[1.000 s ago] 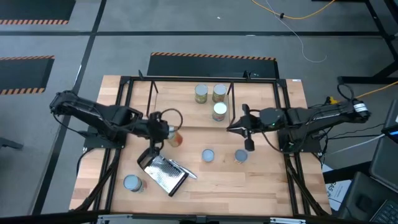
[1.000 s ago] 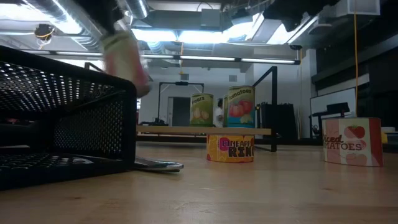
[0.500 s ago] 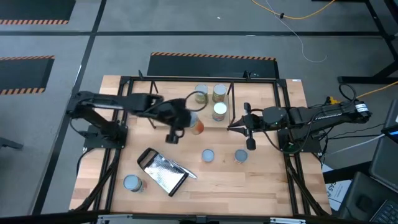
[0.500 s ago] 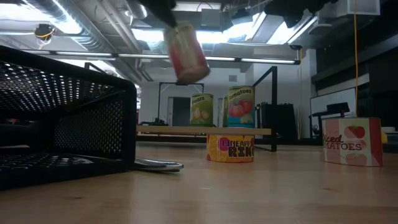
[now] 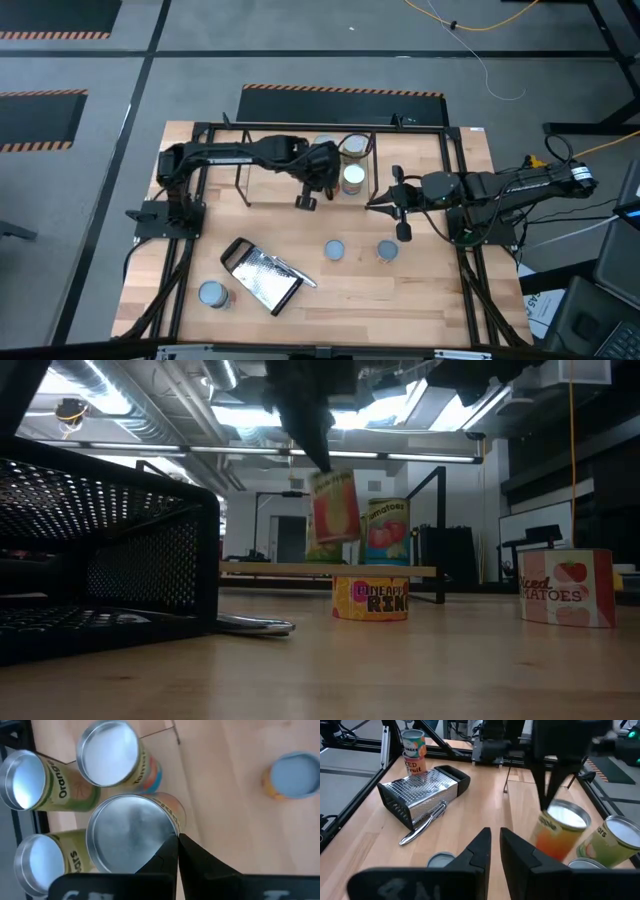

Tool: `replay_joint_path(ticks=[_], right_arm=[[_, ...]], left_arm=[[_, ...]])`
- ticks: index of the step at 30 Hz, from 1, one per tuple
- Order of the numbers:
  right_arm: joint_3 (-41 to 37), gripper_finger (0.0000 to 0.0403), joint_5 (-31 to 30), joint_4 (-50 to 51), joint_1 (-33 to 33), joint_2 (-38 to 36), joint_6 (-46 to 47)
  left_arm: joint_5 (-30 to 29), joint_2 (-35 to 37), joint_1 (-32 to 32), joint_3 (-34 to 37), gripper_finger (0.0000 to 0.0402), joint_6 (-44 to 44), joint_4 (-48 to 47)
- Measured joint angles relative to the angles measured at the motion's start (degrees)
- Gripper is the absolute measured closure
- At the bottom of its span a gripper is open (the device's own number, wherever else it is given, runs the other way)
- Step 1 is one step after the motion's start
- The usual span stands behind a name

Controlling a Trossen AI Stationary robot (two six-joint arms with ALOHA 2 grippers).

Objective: Pick and place cans onto a shelf
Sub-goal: Put the canned pineapple on the shelf

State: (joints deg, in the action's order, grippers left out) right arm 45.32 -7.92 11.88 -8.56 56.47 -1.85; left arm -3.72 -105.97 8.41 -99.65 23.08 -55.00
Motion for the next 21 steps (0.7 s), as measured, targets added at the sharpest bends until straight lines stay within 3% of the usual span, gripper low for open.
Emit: replay_joint_path(ticks=[21], right_arm=[[0.0, 0.0357, 0.0, 0.5, 0.0, 0.0, 0.0]], left_arm=[[0.0, -3.8, 2.2, 0.0, 0.0401, 1.5, -0.8]])
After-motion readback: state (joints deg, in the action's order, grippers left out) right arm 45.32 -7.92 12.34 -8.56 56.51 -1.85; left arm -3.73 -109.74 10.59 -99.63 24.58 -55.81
